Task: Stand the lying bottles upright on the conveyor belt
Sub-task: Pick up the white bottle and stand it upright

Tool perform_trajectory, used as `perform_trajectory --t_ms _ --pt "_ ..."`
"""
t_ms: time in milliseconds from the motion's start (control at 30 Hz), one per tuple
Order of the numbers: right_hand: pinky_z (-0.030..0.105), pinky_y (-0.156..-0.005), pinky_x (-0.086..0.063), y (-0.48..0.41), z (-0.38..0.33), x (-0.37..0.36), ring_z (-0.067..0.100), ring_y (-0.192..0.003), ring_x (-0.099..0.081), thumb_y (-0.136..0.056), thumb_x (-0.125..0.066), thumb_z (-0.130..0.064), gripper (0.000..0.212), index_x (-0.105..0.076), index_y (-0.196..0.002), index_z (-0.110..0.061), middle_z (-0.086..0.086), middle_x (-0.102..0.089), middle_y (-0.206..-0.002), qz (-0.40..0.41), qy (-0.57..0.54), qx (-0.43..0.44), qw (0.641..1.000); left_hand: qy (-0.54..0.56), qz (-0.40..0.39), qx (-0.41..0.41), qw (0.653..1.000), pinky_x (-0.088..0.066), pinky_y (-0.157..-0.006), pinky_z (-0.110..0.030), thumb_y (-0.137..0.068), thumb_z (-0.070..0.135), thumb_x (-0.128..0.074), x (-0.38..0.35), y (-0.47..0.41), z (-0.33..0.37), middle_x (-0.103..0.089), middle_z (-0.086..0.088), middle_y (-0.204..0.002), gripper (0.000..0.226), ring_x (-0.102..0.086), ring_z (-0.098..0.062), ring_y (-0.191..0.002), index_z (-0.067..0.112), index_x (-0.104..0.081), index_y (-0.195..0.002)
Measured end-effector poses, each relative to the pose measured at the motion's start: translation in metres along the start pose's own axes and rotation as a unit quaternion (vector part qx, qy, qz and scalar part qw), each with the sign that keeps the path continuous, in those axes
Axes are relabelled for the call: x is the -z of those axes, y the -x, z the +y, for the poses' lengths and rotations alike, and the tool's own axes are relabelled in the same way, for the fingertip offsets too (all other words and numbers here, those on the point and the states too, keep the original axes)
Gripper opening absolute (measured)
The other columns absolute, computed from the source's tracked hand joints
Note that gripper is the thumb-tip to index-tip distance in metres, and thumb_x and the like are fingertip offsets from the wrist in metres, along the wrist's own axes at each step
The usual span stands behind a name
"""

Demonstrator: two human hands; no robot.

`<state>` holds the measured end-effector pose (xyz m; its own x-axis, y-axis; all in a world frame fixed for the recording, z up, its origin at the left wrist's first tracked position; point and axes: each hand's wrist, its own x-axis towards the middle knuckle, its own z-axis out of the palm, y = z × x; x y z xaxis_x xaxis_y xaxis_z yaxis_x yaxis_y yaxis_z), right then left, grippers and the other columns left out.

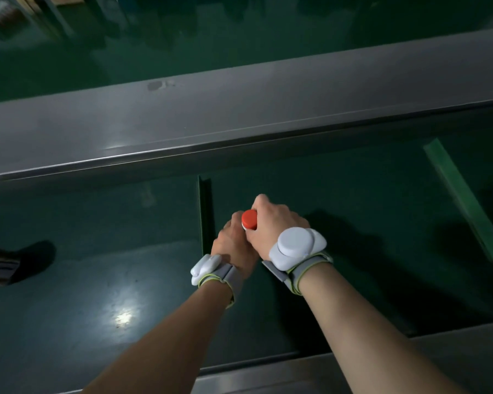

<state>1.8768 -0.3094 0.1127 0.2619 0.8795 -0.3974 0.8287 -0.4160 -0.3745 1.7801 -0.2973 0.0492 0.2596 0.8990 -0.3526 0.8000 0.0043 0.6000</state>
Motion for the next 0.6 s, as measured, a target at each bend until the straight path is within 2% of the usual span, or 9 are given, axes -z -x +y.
perform_trajectory --t_ms 100,200,333,467,533,600 --pt "0.034 -0.061 -0.038 -0.006 0.002 0.001 0.030 -0.071 -0.050 -0.088 -0.057 -0.031 0.024 -0.041 -0.102 -0.020 0.002 -0.052 -0.081 0.000 0.015 -0.006 1.000 -0.010 0.008 0.007 1.000 -0.036 -0.064 -0.032 -0.086 0.032 -0.055 -0.008 -0.009 0.001 -0.047 0.004 -0.083 0.028 -0.046 -0.023 -0.069 0.021 -0.045 -0.109" --pt "0.034 -0.061 -0.037 -0.009 0.003 -0.001 0.030 -0.071 -0.050 -0.088 -0.058 -0.031 0.025 -0.041 -0.104 -0.020 0.003 -0.052 -0.081 -0.005 0.016 -0.010 1.000 -0.018 0.009 0.007 1.000 -0.035 -0.063 -0.032 -0.086 0.032 -0.054 -0.014 -0.014 -0.003 -0.046 0.005 -0.082 0.021 -0.044 -0.024 -0.068 0.024 -0.038 -0.097" --pt "0.034 -0.061 -0.039 -0.012 0.002 0.000 0.029 -0.071 -0.050 -0.085 -0.061 -0.030 0.029 -0.044 -0.107 -0.020 0.003 -0.052 -0.081 -0.013 0.026 -0.014 0.999 -0.024 -0.005 0.025 0.999 -0.035 -0.061 -0.033 -0.083 0.035 -0.053 -0.019 -0.019 -0.008 -0.042 0.008 -0.077 0.025 -0.044 -0.025 -0.065 0.029 -0.029 -0.089" --pt "0.034 -0.062 -0.039 -0.013 0.003 0.002 0.028 -0.073 -0.050 -0.084 -0.062 -0.029 0.032 -0.047 -0.110 -0.020 0.002 -0.051 -0.083 -0.031 0.034 -0.034 0.998 -0.042 -0.039 0.050 0.997 -0.031 -0.053 -0.030 -0.076 0.045 -0.046 -0.018 -0.019 -0.006 -0.038 0.013 -0.069 0.026 -0.041 -0.017 -0.055 0.034 -0.023 -0.083" --pt "0.034 -0.063 -0.040 -0.012 0.005 0.002 0.028 -0.073 -0.051 -0.083 -0.063 -0.029 0.033 -0.047 -0.110 -0.020 0.003 -0.054 -0.086 -0.038 0.031 -0.044 0.998 -0.046 -0.066 0.057 0.995 -0.026 -0.049 -0.028 -0.071 0.050 -0.041 -0.015 -0.018 -0.003 -0.041 0.012 -0.070 0.027 -0.041 -0.013 -0.054 0.035 -0.019 -0.076" --pt "0.034 -0.064 -0.040 -0.011 0.005 0.002 0.029 -0.074 -0.051 -0.082 -0.064 -0.031 0.034 -0.048 -0.110 -0.020 0.005 -0.059 -0.091 -0.035 0.030 -0.051 0.998 -0.051 -0.090 0.066 0.992 -0.028 -0.050 -0.028 -0.066 0.053 -0.037 -0.010 -0.017 -0.002 -0.045 0.010 -0.071 0.025 -0.043 -0.012 -0.056 0.037 -0.021 -0.079"
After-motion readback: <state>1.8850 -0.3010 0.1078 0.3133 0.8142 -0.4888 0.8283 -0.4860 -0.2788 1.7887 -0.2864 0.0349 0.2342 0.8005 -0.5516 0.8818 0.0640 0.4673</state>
